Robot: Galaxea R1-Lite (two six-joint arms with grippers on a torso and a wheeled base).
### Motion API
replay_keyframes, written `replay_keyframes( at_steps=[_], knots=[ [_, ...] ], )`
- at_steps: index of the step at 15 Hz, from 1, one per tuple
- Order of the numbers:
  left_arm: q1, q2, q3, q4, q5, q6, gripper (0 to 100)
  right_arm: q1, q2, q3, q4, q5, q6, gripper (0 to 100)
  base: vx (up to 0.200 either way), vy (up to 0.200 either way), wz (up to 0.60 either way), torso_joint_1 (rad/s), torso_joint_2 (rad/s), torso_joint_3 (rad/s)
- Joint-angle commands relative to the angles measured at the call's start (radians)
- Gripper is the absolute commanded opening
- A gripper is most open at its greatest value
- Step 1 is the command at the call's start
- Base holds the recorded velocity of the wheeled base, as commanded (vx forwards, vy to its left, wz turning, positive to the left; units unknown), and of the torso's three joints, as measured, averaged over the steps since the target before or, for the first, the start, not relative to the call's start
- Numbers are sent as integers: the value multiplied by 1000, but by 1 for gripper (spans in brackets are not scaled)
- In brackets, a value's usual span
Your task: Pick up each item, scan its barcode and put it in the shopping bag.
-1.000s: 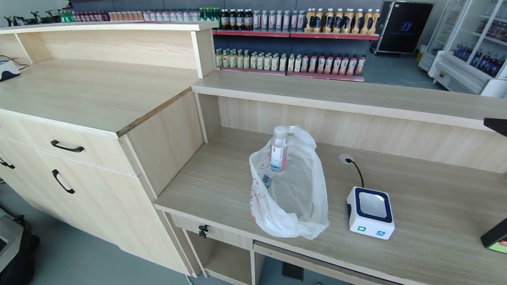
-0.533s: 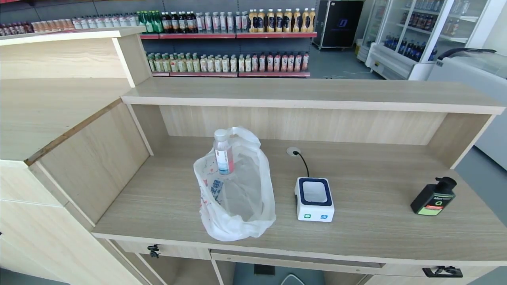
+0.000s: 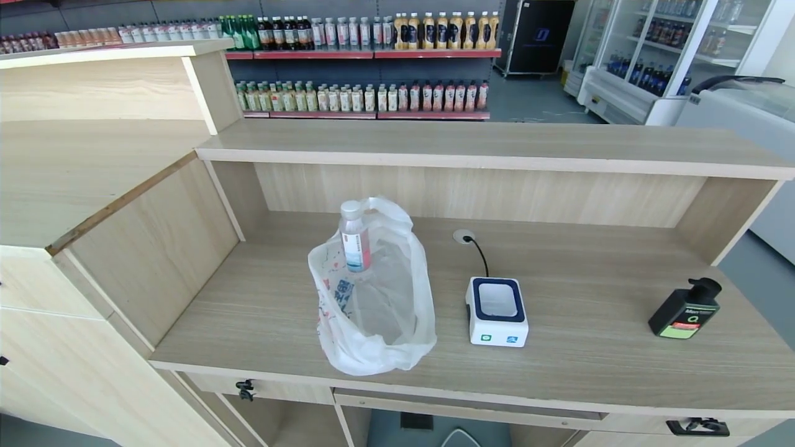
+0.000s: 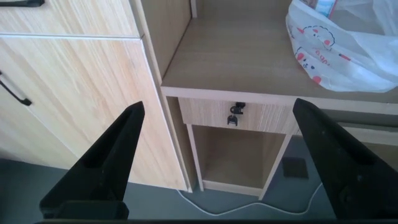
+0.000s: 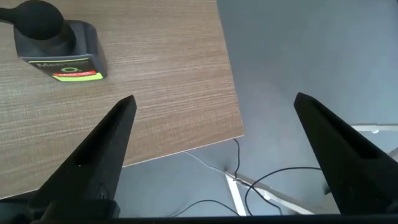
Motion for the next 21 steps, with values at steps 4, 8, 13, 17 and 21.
replay_keyframes(
  at_steps=[4, 8, 13, 17, 21],
  knots=[
    [0, 2, 0, 0, 0, 0, 100, -10, 78, 28, -18, 14, -7, 100, 0, 0, 0, 0, 0, 0],
    [0, 2, 0, 0, 0, 0, 100, -7, 183, 19, -112, 54, -8, 100, 0, 0, 0, 0, 0, 0],
    [0, 2, 0, 0, 0, 0, 100, 10, 279, -7, -167, 223, -111, 100, 0, 0, 0, 0, 0, 0],
    [0, 2, 0, 0, 0, 0, 100, 26, 315, -6, -166, 370, -215, 100, 0, 0, 0, 0, 0, 0],
    [0, 2, 0, 0, 0, 0, 100, 67, 354, -27, -166, 451, -261, 100, 0, 0, 0, 0, 0, 0]
  ],
)
